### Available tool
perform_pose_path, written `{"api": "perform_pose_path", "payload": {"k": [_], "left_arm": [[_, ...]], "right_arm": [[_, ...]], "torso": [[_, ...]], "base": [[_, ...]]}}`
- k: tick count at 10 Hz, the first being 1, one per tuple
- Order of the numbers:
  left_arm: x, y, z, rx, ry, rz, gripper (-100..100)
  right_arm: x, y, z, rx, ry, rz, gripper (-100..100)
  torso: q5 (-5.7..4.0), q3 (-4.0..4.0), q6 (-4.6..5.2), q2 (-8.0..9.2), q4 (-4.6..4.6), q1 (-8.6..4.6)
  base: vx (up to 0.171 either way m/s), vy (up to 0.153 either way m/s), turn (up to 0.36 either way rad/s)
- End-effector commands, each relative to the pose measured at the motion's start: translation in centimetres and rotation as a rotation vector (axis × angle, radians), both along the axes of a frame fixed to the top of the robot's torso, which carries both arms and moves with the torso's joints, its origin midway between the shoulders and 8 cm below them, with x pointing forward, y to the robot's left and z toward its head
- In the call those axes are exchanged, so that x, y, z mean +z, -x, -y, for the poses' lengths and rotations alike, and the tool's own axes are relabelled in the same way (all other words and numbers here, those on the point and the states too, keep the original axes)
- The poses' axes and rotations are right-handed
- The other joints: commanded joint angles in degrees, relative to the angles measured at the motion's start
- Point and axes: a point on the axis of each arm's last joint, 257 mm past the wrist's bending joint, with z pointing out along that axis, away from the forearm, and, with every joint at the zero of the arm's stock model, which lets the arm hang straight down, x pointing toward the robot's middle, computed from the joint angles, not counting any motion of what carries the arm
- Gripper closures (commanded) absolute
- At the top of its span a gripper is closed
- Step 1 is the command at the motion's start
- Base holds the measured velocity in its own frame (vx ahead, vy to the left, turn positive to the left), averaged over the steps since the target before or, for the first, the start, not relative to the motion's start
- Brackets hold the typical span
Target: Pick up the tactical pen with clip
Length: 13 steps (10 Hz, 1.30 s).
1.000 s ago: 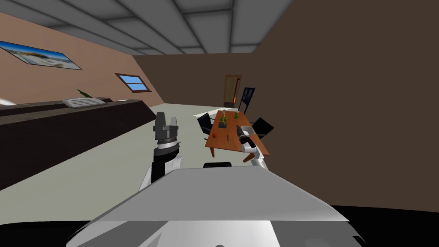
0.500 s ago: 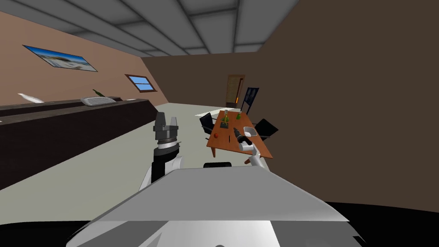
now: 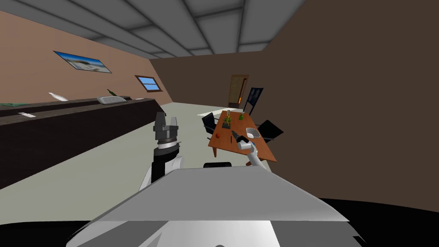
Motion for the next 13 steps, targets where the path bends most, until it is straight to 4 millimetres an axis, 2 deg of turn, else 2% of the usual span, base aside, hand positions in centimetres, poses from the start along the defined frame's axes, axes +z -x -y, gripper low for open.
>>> {"api": "perform_pose_path", "payload": {"k": [1,6,7,9,13], "left_arm": [[0.0,0.0,0.0,0.0,0.0,0.0,0],[0.0,0.0,0.0,0.0,0.0,0.0,0],[0.0,0.0,0.0,0.0,0.0,0.0,0],[0.0,0.0,0.0,0.0,0.0,0.0,0],[0.0,0.0,0.0,0.0,0.0,0.0,0]], "right_arm": [[-1.7,0.5,0.1,0.011,0.027,-0.051,-100],[-7.0,1.7,1.1,0.087,0.175,-0.224,-100],[-7.0,1.7,1.1,0.087,0.175,-0.224,-100],[-8.5,2.2,1.8,0.11,0.225,-0.278,-100],[-12.1,4.0,4.6,0.173,0.37,-0.426,-100]], "torso": [[0.0,0.0,0.0,0.0,0.0,0.0],[0.02,0.01,0.02,0.02,0.0,0.05],[0.01,0.01,0.04,0.03,0.0,0.04],[0.0,0.02,0.02,0.03,0.01,0.0],[0.02,0.01,0.04,0.03,0.0,0.07]], "base": [[0.005,0.009,0.051],[0.005,0.019,0.089],[0.004,0.009,-0.01],[0.002,0.013,0.073],[0.005,0.034,0.092]]}}
